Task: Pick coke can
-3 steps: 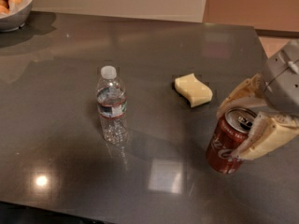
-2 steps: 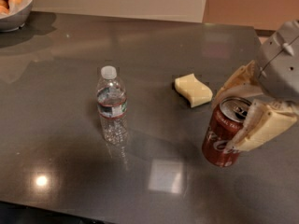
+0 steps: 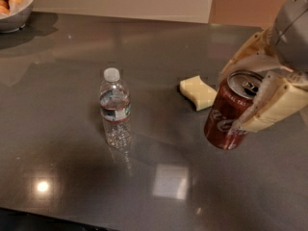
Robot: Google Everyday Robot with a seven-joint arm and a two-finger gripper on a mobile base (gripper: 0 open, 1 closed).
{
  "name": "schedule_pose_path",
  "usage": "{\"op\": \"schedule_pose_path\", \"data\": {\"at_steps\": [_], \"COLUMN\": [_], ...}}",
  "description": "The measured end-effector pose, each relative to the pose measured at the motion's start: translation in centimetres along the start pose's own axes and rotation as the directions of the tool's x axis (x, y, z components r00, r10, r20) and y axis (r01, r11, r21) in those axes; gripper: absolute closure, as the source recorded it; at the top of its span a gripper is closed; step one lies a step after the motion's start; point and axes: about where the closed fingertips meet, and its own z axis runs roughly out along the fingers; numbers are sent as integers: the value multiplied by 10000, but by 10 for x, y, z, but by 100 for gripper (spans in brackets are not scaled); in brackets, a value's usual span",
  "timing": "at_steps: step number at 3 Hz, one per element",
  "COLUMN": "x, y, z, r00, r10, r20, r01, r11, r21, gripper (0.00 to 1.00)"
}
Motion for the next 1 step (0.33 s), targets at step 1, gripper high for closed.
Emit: {"op": "schedule_pose_path", "data": {"at_steps": [1], "x": [-6], "y": [-3], "z": [-4], "r00": [10000], "r10": [-84], "r20": [11], "r01": [84], "r11": [9997], "r21": [249], "gripper": [100]}}
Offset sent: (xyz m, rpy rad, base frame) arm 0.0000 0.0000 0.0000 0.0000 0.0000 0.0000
